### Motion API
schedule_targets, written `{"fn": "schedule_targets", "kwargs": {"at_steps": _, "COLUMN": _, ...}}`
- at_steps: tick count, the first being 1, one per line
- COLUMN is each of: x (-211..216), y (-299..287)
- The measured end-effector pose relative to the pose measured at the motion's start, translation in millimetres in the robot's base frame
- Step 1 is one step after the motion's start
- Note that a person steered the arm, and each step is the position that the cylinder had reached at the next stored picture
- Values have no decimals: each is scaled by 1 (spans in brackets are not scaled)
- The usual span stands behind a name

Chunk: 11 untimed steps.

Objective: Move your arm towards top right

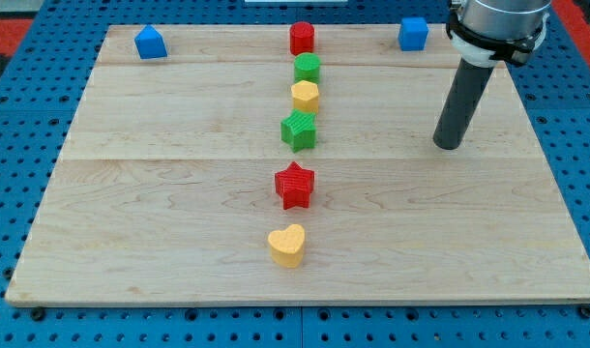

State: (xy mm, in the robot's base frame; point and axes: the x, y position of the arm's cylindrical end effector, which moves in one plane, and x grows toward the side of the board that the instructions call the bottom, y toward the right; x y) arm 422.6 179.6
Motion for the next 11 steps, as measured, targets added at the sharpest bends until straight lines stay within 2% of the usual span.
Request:
{"fn": "schedule_targets", "kwargs": {"at_steps": 6, "x": -1, "y": 3}}
{"fn": "schedule_targets", "kwargs": {"at_steps": 10, "x": -19, "y": 4}}
{"fn": "schedule_targets", "kwargs": {"at_steps": 11, "x": -45, "y": 8}}
